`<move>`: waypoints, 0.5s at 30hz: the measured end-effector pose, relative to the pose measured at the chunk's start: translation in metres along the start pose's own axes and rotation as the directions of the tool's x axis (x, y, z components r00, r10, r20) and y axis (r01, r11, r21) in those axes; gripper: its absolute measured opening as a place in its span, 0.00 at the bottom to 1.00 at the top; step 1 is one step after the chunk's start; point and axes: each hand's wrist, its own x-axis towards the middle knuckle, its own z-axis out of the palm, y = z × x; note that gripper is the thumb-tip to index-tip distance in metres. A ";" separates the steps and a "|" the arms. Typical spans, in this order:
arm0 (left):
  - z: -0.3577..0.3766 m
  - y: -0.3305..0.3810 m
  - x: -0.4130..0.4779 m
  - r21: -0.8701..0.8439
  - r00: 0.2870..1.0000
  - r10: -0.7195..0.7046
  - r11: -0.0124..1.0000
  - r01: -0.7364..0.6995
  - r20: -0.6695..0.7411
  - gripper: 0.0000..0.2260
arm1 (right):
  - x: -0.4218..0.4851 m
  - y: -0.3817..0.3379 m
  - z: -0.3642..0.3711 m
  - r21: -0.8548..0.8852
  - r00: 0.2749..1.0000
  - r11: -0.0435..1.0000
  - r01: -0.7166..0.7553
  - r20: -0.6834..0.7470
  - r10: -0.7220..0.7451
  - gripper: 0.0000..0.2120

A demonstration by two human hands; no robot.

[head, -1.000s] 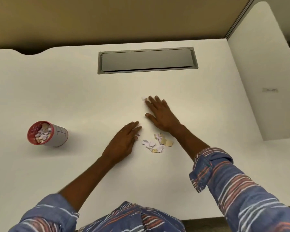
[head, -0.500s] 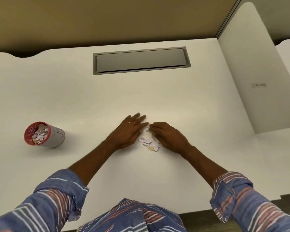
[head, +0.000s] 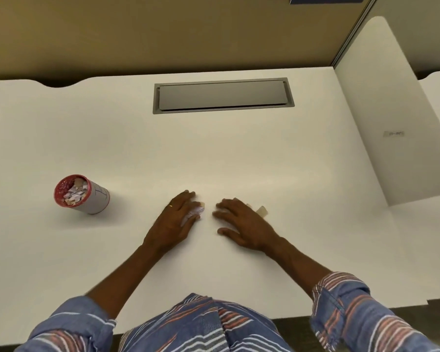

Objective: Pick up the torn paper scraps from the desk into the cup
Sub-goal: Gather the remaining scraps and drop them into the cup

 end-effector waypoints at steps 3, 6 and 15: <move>0.003 0.001 -0.006 0.053 0.995 -0.066 0.996 0.070 -0.070 0.17 | -0.013 -0.008 0.002 -0.019 0.995 0.998 0.055 -0.079 -0.056 0.12; 0.005 0.009 -0.007 0.177 0.988 -0.156 0.972 0.153 0.000 0.24 | -0.033 -0.007 -0.004 -0.038 0.973 0.998 -0.055 -0.228 0.045 0.08; 0.021 0.042 -0.004 0.190 0.958 -0.285 0.943 0.273 0.036 0.18 | -0.075 -0.001 0.004 0.218 0.762 0.816 -0.535 -0.293 0.577 0.44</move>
